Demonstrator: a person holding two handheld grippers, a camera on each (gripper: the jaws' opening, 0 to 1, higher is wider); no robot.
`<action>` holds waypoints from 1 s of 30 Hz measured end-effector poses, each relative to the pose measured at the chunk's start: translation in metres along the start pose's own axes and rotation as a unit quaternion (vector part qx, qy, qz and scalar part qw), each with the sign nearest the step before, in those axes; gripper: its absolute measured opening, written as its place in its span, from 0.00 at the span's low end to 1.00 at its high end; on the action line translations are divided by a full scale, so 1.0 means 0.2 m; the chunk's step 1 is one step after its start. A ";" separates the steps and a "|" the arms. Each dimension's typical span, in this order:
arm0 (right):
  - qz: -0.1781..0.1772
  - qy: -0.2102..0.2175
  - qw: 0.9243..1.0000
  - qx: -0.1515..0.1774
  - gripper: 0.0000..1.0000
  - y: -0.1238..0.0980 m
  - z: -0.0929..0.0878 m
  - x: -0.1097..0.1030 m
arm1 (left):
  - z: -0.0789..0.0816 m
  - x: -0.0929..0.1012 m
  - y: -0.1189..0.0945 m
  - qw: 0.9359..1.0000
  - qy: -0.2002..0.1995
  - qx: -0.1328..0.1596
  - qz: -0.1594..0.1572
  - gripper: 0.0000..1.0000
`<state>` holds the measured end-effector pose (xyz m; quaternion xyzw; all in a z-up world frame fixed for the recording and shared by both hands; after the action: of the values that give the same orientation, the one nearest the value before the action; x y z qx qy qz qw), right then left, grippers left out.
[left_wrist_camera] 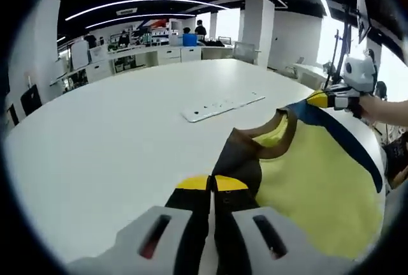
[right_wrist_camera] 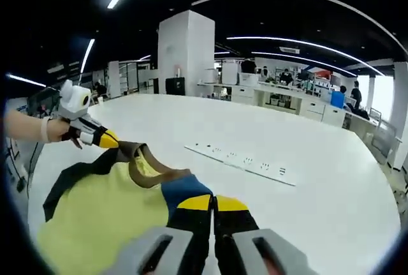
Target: Fold the garment on the visible template until the final outline fits inside the template.
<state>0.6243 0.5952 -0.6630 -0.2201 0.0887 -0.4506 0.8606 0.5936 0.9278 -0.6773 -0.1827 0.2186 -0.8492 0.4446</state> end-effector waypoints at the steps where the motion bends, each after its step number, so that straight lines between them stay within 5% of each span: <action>1: 0.001 0.003 1.000 -0.007 0.00 0.02 -0.02 0.00 | -0.01 0.00 0.02 1.000 -0.003 -0.003 0.001 0.00; 11: 0.001 0.006 0.999 -0.044 0.00 0.10 -0.15 0.02 | -0.07 -0.03 0.10 1.000 -0.009 -0.019 0.013 0.00; 22: 0.003 0.001 0.998 -0.065 0.00 0.12 -0.18 0.01 | -0.07 -0.05 0.14 1.000 -0.002 -0.019 0.009 0.00; 25: 0.008 0.039 0.998 -0.047 0.04 0.10 -0.17 -0.01 | -0.06 -0.06 0.12 1.000 0.011 -0.004 0.010 0.00; 30: 0.009 0.035 0.998 -0.043 0.24 0.08 -0.15 -0.02 | -0.02 -0.06 0.10 1.000 0.026 0.012 0.006 0.25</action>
<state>0.6232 0.5968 -0.6977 -0.2400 0.1394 -0.4462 0.8508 0.6118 0.9293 -0.6917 -0.1537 0.2206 -0.8535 0.4464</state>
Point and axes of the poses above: the point that each gripper's makers call its tool centre point, and the gripper's own axes: y roughly forward along the fingers, x roughly to its right, z roughly out of its top, the point moved 9 cm from there along -y, roughly backward along the fingers, and after that the axes turned 5 degrees about -z, right-handed, at the moved point
